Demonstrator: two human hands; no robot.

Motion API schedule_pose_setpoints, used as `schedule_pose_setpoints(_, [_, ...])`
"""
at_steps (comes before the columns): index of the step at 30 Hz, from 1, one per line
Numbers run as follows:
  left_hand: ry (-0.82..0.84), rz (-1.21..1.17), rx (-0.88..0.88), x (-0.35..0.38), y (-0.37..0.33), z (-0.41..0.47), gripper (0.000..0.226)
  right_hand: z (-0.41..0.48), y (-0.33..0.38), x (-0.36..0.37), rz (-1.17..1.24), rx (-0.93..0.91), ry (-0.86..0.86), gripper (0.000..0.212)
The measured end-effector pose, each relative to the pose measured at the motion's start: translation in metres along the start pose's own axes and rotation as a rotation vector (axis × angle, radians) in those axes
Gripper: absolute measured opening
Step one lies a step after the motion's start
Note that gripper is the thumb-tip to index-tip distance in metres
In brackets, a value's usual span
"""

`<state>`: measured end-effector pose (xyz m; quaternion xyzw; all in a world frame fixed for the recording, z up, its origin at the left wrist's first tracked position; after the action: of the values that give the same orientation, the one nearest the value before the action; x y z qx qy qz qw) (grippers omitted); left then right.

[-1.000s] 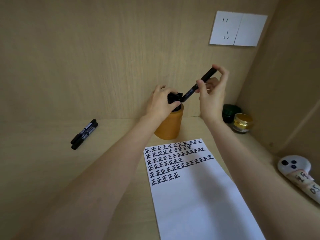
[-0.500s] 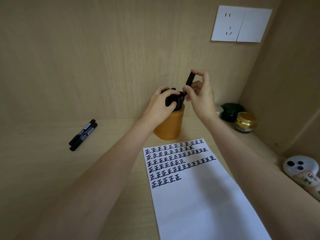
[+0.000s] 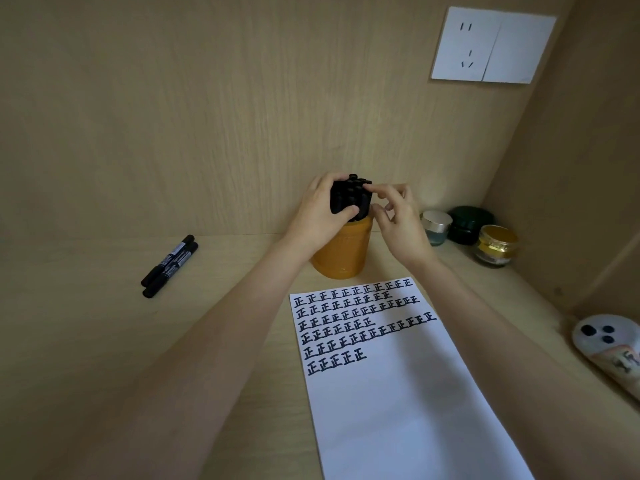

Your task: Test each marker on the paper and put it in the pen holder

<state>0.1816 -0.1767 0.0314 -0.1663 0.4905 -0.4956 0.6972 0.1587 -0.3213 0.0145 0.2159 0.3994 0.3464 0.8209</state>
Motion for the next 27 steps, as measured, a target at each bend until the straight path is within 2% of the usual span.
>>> schedule_pose_setpoints(6, [-0.057,-0.086,-0.011,-0.009,0.001,-0.011,0.053,-0.013,0.013,-0.005,-0.03,0.01,-0.058,0.048])
schedule_pose_setpoints(11, [-0.111,-0.036,-0.068,-0.033,0.028,-0.043,0.033,-0.034,0.041,0.003,0.076,-0.04,-0.08,0.034])
schedule_pose_setpoints(17, [-0.217,0.192,-0.254,-0.083,0.095,-0.1,0.03,-0.075,0.065,0.034,0.21,0.041,0.115,0.023])
schedule_pose_setpoints(21, [-0.274,0.426,-0.288,-0.121,0.133,-0.123,0.033,-0.094,0.074,0.049,0.25,0.1,0.23,0.023])
schedule_pose_setpoints(24, [-0.291,0.611,-0.355,-0.143,0.149,-0.132,0.035,-0.103,0.078,0.052,0.274,0.121,0.255,0.024])
schedule_pose_setpoints(27, [-0.266,0.67,-0.429,-0.15,0.159,-0.136,0.035,-0.107,0.081,0.052,0.293,0.134,0.244,0.025])
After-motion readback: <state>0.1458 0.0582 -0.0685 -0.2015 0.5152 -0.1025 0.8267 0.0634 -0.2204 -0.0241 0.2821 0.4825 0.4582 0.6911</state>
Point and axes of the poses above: each hand's wrist, its own z-axis towards the middle knuckle, its own x-axis out of the palm, y = z × x, the point moved 7 cm from there along z, towards the middle knuckle, and after that the axes turned 1 degree about -x, right-handed, at the moved point
